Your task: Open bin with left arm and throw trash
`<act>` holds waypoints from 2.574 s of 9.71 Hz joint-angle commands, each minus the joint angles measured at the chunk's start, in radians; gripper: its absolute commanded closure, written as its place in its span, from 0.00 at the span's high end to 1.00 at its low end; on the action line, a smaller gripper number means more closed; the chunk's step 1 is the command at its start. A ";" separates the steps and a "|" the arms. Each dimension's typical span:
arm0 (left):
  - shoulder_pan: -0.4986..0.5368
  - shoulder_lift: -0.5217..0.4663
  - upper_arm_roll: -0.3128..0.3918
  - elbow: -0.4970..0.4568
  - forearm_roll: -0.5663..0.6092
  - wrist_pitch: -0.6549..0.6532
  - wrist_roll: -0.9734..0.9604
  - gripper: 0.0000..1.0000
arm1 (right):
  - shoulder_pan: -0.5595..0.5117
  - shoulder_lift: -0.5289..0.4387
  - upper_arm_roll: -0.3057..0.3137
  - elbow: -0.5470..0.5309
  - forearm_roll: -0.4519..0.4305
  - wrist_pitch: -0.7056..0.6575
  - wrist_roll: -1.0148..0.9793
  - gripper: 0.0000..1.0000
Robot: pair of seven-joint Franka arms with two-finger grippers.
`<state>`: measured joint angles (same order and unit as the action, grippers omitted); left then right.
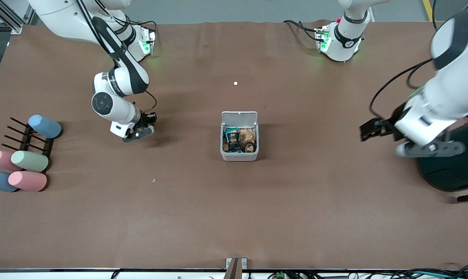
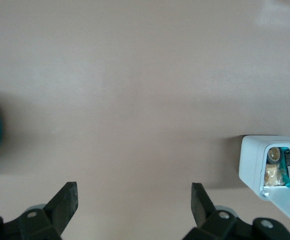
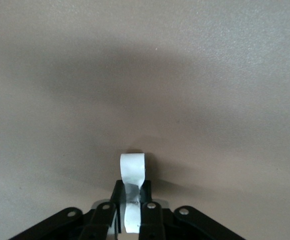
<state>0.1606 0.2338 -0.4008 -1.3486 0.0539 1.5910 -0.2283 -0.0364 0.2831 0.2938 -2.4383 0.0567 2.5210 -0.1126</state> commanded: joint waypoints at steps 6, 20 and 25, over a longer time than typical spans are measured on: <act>-0.244 -0.260 0.424 -0.219 -0.051 0.055 0.179 1.00 | 0.065 -0.052 0.079 0.616 0.214 -0.419 0.452 0.00; -0.173 -0.191 0.427 -0.152 -0.078 -0.005 0.169 1.00 | 0.460 0.427 0.064 1.012 0.118 -0.188 0.884 0.06; -0.174 -0.191 0.427 -0.150 -0.074 -0.006 0.176 1.00 | 0.501 0.441 0.024 1.013 0.115 -0.168 0.884 0.42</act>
<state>-0.0168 0.0343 0.0268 -1.5210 -0.0078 1.5904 -0.0595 0.4560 0.7186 0.3253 -1.4486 0.1879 2.3561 0.7458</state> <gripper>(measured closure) 0.000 0.700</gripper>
